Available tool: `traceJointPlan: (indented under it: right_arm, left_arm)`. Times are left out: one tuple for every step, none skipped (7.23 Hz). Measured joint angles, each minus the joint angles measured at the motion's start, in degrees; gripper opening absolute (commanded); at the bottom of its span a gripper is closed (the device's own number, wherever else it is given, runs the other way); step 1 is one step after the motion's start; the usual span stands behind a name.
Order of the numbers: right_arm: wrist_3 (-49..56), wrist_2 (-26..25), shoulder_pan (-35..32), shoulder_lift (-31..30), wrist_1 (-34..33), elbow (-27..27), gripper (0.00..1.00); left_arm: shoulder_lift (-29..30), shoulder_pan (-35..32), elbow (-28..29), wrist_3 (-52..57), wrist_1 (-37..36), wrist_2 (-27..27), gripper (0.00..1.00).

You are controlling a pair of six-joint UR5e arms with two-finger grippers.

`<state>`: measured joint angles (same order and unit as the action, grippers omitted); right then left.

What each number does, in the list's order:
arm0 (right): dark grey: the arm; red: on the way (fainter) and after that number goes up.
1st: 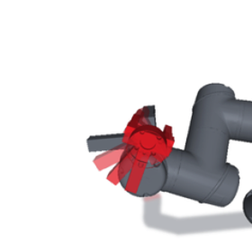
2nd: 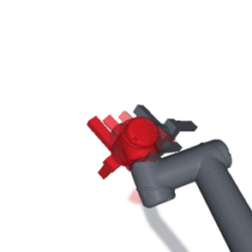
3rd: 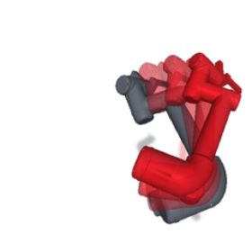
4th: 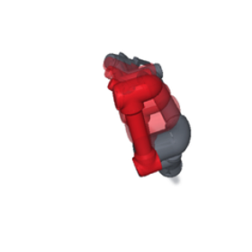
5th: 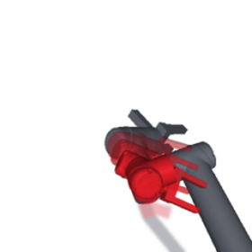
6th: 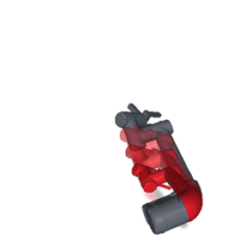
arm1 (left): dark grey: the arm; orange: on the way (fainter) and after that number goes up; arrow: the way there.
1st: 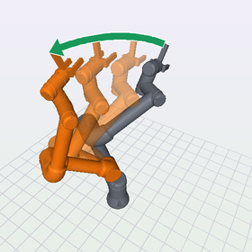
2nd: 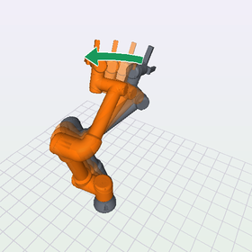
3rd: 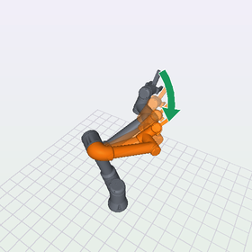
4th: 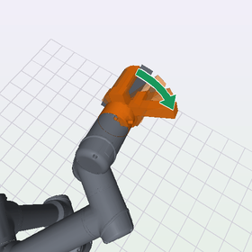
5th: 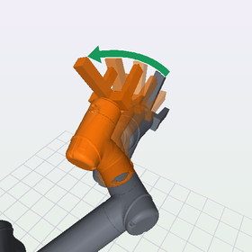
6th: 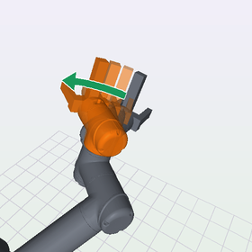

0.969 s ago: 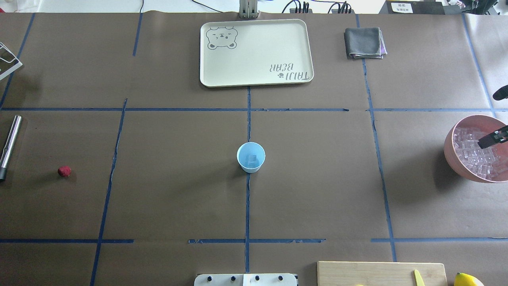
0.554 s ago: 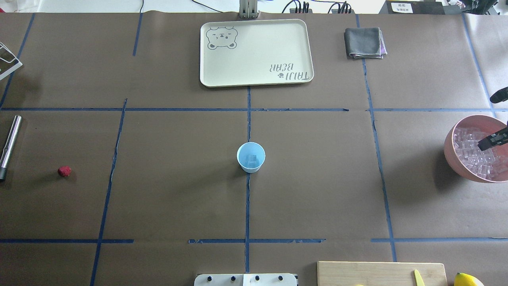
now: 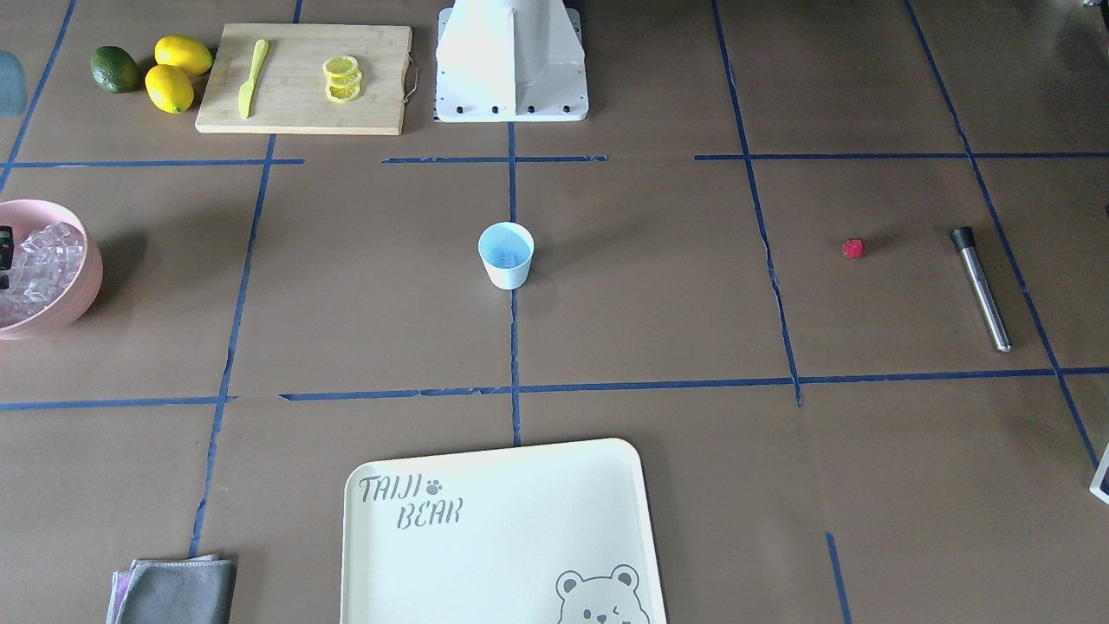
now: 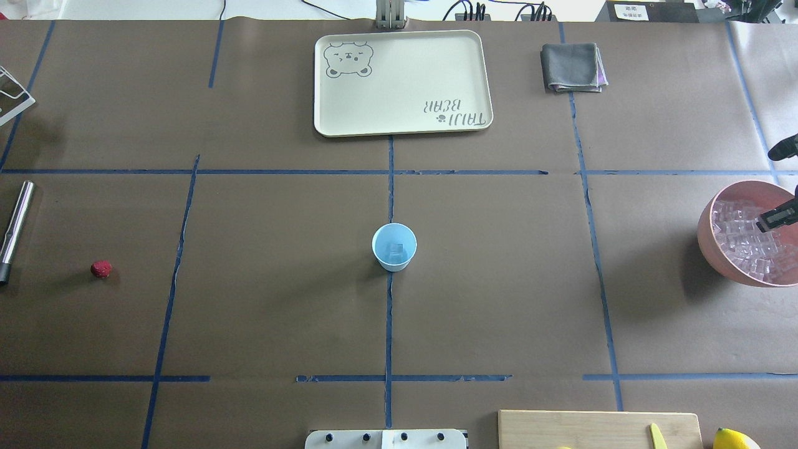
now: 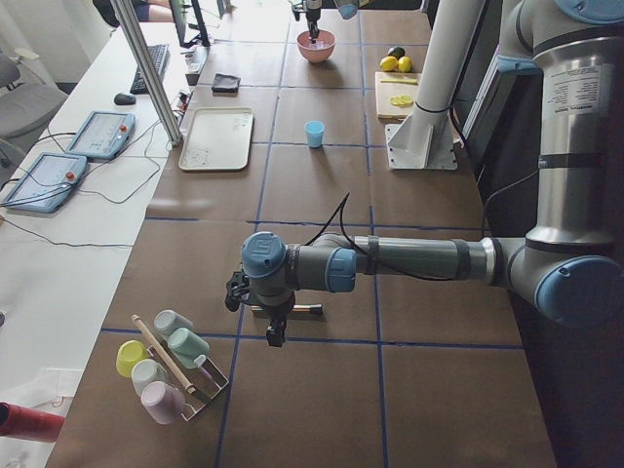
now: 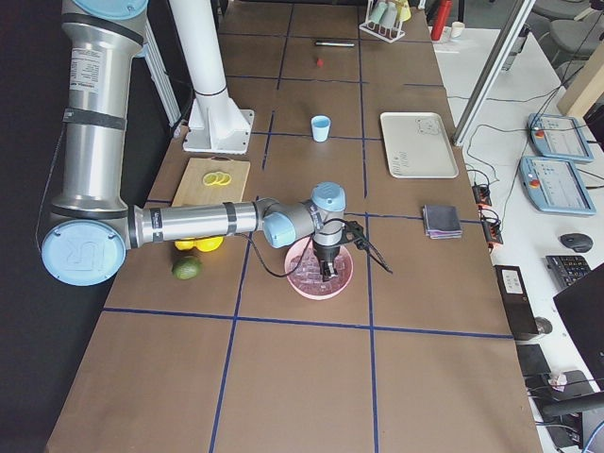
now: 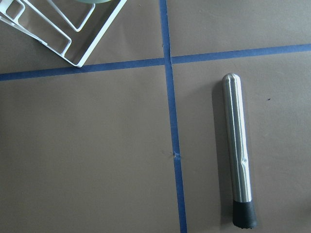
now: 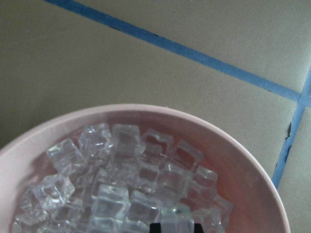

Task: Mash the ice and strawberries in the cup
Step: 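Move the right gripper back into the pink bowl and grasp an ice cube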

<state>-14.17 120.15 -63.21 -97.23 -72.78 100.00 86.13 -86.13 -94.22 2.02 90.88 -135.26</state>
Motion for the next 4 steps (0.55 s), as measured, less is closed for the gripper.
traceJointPlan:
  right_arm:
    - [0.0, 0.2, -0.1, 0.0, 0.0, 0.4, 0.03]
    - [0.0, 0.4, -0.1, 0.0, -0.6, 1.7, 0.04]
    - [-0.2, 0.6, -0.1, 0.3, -2.8, 4.6, 0.02]
    - [-1.6, 0.7, -0.1, 2.0, -7.0, 8.1, 0.02]
  left_arm:
    - [0.0, 0.0, 0.0, 0.0, 0.0, 0.0, 1.0]
    - [0.0, 0.0, 0.0, 0.0, 0.0, 0.0, 1.0]
    - [0.0, 0.0, 0.0, 0.0, 0.0, -0.1, 1.0]
    - [0.0, 0.0, 0.0, 0.0, 0.0, -0.1, 1.0]
